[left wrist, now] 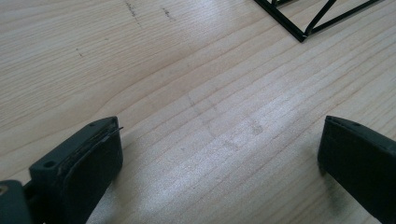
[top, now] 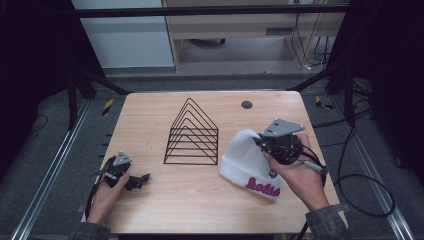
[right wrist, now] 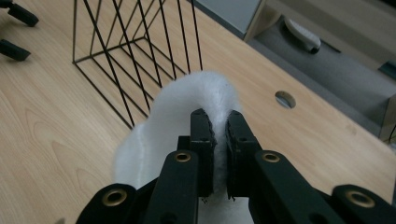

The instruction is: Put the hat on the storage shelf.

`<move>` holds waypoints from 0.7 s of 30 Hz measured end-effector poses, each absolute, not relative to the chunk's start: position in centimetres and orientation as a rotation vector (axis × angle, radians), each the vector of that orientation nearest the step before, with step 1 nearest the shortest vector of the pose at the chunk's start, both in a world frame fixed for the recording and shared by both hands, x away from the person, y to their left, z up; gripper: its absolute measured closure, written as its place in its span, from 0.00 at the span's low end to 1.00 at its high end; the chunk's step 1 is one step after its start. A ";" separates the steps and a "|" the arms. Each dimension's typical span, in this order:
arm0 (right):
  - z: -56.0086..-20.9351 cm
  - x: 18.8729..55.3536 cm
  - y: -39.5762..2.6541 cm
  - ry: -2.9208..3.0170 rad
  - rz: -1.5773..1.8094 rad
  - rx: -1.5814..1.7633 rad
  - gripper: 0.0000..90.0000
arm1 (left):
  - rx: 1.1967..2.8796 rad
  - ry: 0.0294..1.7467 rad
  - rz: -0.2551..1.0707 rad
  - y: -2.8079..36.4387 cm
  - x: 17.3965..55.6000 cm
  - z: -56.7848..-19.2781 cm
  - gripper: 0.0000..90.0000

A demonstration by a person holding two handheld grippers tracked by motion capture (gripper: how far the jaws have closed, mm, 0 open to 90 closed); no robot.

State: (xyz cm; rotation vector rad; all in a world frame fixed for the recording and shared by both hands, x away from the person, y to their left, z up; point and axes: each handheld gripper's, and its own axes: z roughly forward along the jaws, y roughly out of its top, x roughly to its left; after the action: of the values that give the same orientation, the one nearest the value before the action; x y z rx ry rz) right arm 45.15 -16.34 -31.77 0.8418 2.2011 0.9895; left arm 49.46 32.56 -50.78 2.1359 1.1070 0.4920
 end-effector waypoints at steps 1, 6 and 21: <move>-31.8 45.2 -16.3 2.201 0.989 0.842 0.93 | 2.136 1.107 0.492 32.6 49.5 -50.8 0.00; -30.4 45.0 -16.8 2.156 1.059 0.750 0.93 | 2.109 1.126 0.516 32.7 49.3 -50.5 0.05; -27.7 47.0 -18.6 2.095 1.166 0.741 0.93 | 1.976 1.020 0.565 32.7 48.0 -44.7 0.05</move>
State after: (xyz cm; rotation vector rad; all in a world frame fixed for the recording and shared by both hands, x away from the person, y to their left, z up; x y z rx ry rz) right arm 46.96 -18.62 -27.74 0.7414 2.0950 1.1656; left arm 48.05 32.69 -44.71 1.9758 1.0198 0.5651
